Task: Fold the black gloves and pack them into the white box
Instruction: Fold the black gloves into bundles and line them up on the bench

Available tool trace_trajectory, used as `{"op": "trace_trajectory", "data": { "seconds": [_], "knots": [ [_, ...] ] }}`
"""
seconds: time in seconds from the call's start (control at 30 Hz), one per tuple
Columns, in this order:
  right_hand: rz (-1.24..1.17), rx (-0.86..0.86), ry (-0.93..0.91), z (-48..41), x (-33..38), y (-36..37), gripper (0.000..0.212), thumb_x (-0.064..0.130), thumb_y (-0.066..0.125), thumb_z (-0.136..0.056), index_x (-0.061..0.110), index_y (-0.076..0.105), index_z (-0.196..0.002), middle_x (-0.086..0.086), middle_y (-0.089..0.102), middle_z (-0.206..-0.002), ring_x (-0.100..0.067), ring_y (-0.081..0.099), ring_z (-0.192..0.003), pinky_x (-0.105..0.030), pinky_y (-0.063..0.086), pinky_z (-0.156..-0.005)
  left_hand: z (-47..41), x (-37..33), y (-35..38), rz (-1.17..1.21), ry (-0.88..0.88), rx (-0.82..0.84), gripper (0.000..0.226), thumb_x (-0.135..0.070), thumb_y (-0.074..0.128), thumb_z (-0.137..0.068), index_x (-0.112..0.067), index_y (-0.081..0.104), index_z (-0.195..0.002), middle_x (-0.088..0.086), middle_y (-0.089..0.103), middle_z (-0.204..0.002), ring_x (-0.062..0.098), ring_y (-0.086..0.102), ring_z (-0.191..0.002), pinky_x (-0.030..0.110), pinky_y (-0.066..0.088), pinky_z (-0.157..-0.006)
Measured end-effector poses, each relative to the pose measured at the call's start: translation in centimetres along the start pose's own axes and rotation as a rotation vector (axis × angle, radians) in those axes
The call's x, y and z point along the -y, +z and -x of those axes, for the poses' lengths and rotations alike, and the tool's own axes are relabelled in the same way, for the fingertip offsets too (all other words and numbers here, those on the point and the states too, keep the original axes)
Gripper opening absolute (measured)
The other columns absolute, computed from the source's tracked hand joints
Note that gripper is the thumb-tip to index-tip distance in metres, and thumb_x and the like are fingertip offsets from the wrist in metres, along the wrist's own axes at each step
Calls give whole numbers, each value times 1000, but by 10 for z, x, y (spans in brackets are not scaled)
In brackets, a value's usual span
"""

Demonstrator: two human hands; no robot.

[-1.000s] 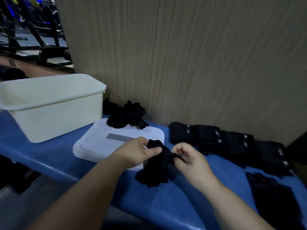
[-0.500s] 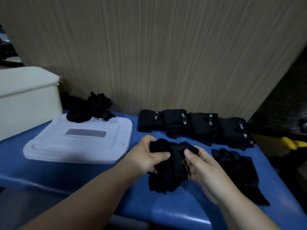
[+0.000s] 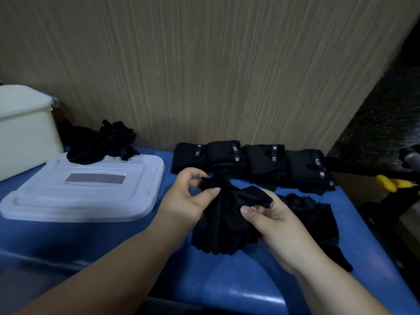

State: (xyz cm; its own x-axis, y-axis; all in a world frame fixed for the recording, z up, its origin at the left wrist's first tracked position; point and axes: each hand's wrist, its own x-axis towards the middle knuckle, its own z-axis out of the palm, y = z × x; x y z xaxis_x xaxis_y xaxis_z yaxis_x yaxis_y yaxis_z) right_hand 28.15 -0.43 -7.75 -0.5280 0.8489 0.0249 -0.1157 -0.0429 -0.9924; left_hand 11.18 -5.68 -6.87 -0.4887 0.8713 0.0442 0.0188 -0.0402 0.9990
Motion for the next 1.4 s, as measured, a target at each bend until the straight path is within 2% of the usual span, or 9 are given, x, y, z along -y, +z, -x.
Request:
{"op": "trace_trajectory", "data": {
  "seconds": [0.17, 0.33, 0.4, 0.53, 0.63, 0.8, 1.03, 1.27, 1.4],
  "knots": [
    [31, -31, 16, -1, -2, -6, 19, -2, 58, -90, 11, 57, -104, 3, 64, -71, -10, 62, -75, -25, 50, -77, 1, -7, 1, 78, -109, 47, 18, -11, 60, -91, -28, 64, -84, -4, 64, -84, 9, 61, -64, 25, 47, -55],
    [43, -91, 2, -3, 2, -11, 13, 9, 61, -90, 1, 60, -100, -26, 61, -89, -28, 59, -87, -43, 47, -87, -2, -16, -4, 258, -301, 113, 15, -9, 53, -94, -15, 64, -86, 4, 60, -76, 9, 49, -58, 21, 35, -55],
    [43, -95, 11, -3, 5, -14, 8, 6, 57, -93, 2, 63, -91, -21, 63, -84, -24, 60, -84, -38, 48, -82, -3, -17, -6, 328, -356, 152, 10, -10, 53, -93, -14, 62, -90, 0, 61, -75, 7, 48, -58, 20, 31, -54],
    [57, -123, 34, -3, 12, -18, 41, 7, 52, -96, 19, 55, -56, -4, 55, -61, -15, 51, -61, -23, 43, -58, -4, -18, -10, 420, -421, 197, 5, -17, 51, -93, -17, 56, -96, 1, 62, -82, 9, 49, -63, 22, 25, -54],
    [48, -122, 40, -3, 15, -19, 31, 11, 53, -96, 10, 52, -65, -10, 49, -68, -23, 44, -67, -30, 38, -60, -4, -17, -13, 334, -366, 229, 13, -20, 53, -91, -12, 56, -100, 3, 57, -76, 9, 45, -59, 21, 25, -50],
    [38, -59, 1, 0, 22, -19, 30, 12, 50, -97, 17, 66, -72, -9, 66, -80, -20, 61, -75, -30, 50, -70, 0, -17, -17, 125, -267, 326, 24, -36, 66, -76, -13, 65, -85, 0, 60, -71, 10, 48, -61, 24, 30, -54],
    [24, 83, -3, 3, 23, -17, 24, 33, 68, -85, 15, 70, -100, -20, 68, -105, -23, 64, -95, -34, 52, -87, 6, -17, -17, 259, -442, 402, 59, -36, 64, -77, 1, 57, -124, 17, 66, -118, 31, 62, -112, 42, 46, -98],
    [-20, 122, 68, 5, 26, -15, 16, 18, 63, -87, 10, 68, -101, -21, 70, -95, -22, 67, -87, -28, 56, -77, 6, -20, -21, 214, -445, 481, 68, -16, 71, -63, -23, 51, -127, 5, 71, -108, 23, 68, -96, 31, 53, -75],
    [-89, 75, 157, 4, 29, -16, 21, 26, 72, -79, 15, 65, -96, -7, 71, -89, -16, 68, -81, -27, 53, -73, 2, -15, -21, 237, -401, 485, 54, -11, 70, -66, -9, 58, -119, 14, 67, -108, 27, 64, -95, 33, 52, -76]
  ]
}}
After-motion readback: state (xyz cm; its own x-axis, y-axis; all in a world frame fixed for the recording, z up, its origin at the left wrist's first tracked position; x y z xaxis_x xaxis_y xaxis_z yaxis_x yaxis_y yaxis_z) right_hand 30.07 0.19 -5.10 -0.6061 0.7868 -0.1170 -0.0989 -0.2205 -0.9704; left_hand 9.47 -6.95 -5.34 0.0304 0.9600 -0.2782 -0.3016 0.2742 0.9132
